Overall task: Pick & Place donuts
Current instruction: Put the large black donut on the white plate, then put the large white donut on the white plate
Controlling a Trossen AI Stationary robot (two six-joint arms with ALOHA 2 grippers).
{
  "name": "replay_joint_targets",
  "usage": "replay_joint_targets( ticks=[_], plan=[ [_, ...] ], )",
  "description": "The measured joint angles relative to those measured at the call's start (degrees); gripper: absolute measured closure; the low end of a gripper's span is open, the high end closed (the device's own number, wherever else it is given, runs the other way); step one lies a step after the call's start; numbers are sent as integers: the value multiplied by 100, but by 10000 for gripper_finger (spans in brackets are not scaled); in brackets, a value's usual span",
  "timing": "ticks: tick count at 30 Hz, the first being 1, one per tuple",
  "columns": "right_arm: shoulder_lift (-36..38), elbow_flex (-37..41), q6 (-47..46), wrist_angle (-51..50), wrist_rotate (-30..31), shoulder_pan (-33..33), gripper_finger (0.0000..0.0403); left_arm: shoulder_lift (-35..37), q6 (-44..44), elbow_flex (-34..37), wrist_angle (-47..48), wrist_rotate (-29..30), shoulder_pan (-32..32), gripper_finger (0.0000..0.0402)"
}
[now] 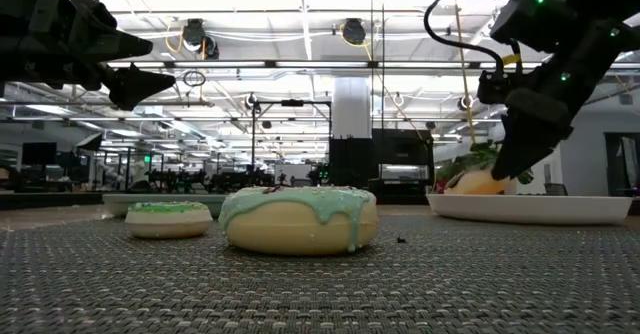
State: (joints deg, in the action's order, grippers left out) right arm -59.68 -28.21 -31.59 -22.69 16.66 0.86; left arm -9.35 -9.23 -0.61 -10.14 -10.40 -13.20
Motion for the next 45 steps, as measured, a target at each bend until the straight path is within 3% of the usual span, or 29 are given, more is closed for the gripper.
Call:
replay_joint_targets(
  ticks=[5, 11, 16, 21, 26, 29, 36, 45],
  plan=[
    [0, 0, 79, 65, -24, 0, 81, -1, -2, 1, 1, 1, 1, 23],
    [0, 0, 125, 462, -20, -4, 77, 0, -1, 0, 1, 1, -1, 23],
    [0, 0, 927, 1903, -23, -11, 79, 1, -2, 1, 1, 1, 0, 23],
    [-76, 0, 2330, 3527, -39, -11, 78, 1, 0, 0, 0, 1, 0, 23],
    [-503, -90, 3128, 4398, -119, -85, 78, 1, -2, -1, 1, 1, 0, 23],
    [-934, -544, 3243, 4153, -362, -228, 78, 1, -1, 1, 1, 0, 1, 23],
    [-2295, -2207, 3388, 2470, -489, -635, 78, 1, -2, 1, -1, 1, -2, 23],
    [-3605, -2367, 3379, 2556, -649, -953, 78, 0, -1, 0, 0, 1, -2, 23]
  ],
)
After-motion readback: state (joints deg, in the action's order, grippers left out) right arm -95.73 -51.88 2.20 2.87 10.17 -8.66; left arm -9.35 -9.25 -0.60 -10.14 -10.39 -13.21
